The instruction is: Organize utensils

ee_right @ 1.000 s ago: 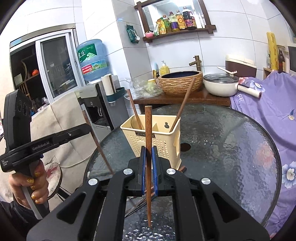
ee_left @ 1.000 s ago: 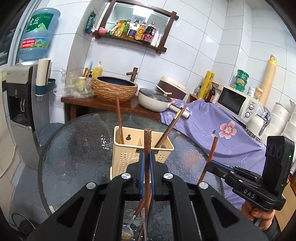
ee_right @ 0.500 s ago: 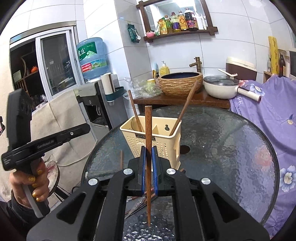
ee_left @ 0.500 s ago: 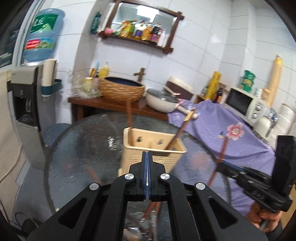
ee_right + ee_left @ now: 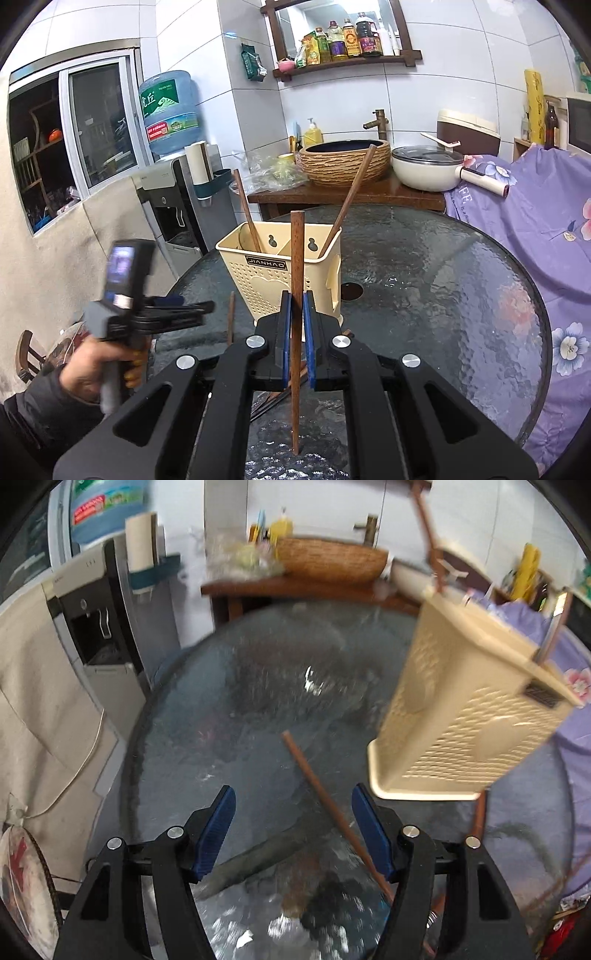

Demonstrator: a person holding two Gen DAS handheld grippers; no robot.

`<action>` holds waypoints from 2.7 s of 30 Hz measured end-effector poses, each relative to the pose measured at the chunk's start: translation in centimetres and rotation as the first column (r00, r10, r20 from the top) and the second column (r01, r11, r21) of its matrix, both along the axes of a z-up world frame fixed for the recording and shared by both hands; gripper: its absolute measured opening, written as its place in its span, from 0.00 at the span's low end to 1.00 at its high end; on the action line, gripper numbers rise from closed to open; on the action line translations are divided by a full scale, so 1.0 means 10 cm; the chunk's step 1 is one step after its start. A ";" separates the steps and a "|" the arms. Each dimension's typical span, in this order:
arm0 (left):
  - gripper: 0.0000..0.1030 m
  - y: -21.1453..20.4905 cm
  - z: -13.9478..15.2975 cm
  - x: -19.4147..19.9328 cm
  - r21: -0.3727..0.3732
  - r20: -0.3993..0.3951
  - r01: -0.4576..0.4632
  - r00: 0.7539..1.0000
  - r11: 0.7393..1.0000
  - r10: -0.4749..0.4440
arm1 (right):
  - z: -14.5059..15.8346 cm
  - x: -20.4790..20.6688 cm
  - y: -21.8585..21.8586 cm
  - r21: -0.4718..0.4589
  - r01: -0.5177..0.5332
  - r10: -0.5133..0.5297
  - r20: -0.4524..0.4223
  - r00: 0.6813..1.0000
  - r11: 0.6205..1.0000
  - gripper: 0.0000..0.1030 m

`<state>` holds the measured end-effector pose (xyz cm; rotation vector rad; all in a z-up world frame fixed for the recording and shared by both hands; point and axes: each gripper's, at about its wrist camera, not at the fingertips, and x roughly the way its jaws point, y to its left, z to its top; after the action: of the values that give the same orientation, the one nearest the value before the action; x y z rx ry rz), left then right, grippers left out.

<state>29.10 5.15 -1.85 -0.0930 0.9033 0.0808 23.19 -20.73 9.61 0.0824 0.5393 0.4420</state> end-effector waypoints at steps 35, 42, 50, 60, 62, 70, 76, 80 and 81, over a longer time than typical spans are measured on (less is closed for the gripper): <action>0.07 0.22 -0.01 0.15 -0.143 0.047 -0.108 0.992 0.984 0.116 | 0.04 -0.08 0.00 0.032 -0.015 0.015 0.027 1.000 0.999 0.07; 0.06 0.16 0.47 -0.20 -0.219 0.189 -0.041 0.978 0.975 0.084 | 0.08 -0.09 0.01 0.039 -0.011 0.010 0.037 0.999 0.999 0.07; 0.06 0.09 0.87 -0.61 -0.244 0.313 0.037 0.949 0.969 0.043 | 0.13 -0.14 0.04 0.034 -0.016 0.014 0.050 0.999 0.999 0.07; 0.06 -0.02 1.27 -0.96 -0.236 0.417 0.129 0.909 0.963 -0.019 | 0.32 -0.16 0.05 0.037 -0.025 0.022 0.080 0.997 0.999 0.07; 0.06 -0.05 1.34 -0.99 -0.219 0.439 0.139 0.898 0.966 -0.030 | 0.37 -0.15 0.05 0.041 -0.029 0.025 0.084 0.996 0.999 0.07; 0.06 -0.21 1.71 -1.01 -0.185 0.509 0.187 0.858 0.965 -0.069 | 0.63 -0.06 0.10 0.050 -0.035 0.029 0.119 0.992 0.998 0.07; 0.06 -0.35 2.14 -0.98 -0.129 0.601 0.189 0.795 0.974 -0.074 | 1.06 0.07 0.14 0.070 -0.026 0.012 0.195 0.981 0.997 0.07; 0.06 -0.43 2.37 -0.83 -0.104 0.636 0.169 0.769 0.980 -0.065 | 1.34 0.18 0.21 0.070 -0.002 -0.017 0.264 0.964 0.998 0.07; 0.06 -0.45 2.42 -0.76 -0.100 0.643 0.158 0.764 0.982 -0.057 | 1.40 0.20 0.23 0.064 0.009 -0.027 0.284 0.958 0.998 0.07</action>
<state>21.48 0.68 22.39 -0.1947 0.2204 -0.1260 25.22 -18.40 23.64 0.0816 0.2407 0.4436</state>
